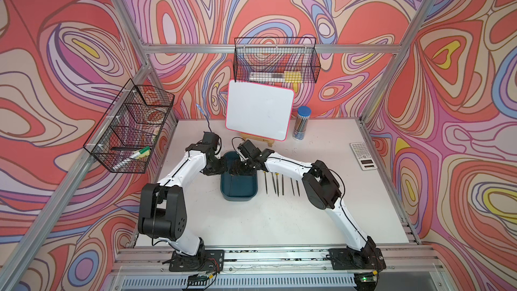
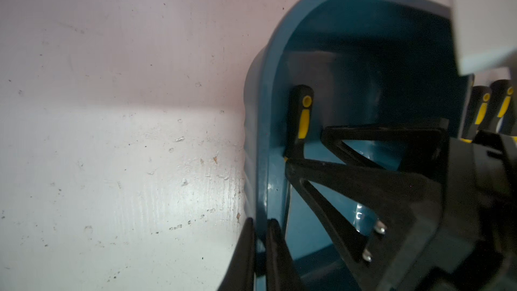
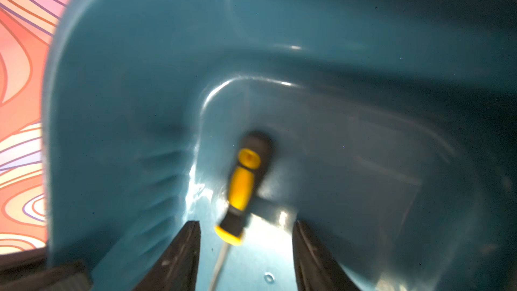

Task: Take the file tool out of the storage box
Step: Pick up the file tool from the storage box.

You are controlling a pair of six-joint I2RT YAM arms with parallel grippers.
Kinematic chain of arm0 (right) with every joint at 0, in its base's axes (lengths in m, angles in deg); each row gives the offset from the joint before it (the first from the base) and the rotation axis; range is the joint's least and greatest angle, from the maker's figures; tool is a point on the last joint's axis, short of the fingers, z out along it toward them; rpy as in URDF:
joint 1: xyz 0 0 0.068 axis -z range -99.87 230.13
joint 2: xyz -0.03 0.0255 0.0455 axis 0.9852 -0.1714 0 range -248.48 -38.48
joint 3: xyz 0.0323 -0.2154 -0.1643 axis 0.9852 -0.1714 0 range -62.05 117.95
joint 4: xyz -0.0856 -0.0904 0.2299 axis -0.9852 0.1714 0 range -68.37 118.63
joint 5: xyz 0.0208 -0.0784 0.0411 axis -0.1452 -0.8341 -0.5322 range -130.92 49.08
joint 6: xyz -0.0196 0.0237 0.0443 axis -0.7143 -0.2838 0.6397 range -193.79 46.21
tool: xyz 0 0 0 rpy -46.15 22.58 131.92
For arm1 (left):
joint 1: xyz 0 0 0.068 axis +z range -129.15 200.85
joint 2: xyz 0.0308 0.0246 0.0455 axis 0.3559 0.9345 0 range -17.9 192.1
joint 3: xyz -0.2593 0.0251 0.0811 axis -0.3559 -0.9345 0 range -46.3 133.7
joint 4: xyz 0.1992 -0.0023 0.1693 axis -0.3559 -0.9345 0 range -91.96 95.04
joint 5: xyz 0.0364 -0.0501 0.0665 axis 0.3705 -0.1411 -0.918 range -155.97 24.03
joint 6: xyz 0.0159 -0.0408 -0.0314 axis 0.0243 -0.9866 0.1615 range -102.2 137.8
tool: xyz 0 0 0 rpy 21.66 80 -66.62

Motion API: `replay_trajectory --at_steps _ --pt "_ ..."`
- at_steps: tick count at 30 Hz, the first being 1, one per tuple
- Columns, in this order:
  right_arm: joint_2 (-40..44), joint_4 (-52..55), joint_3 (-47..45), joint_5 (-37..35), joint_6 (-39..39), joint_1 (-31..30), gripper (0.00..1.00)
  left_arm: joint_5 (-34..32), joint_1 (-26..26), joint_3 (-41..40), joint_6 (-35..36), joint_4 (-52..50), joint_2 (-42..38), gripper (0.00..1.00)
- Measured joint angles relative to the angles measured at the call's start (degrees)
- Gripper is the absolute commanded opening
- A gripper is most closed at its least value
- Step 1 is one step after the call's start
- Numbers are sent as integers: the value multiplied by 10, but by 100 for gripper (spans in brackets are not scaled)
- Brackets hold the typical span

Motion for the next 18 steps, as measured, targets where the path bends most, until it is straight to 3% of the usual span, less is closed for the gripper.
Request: replay_trajectory --at_steps 14,15,18 --pt "-23 69 51 -68 -1 1 43 -3 0 17 0 -19 -26 0" --pt "-23 72 51 -73 -1 2 40 -2 0 18 0 -20 -27 0" --pt "-24 76 51 -82 -4 2 17 -2 0 22 0 -22 -27 0"
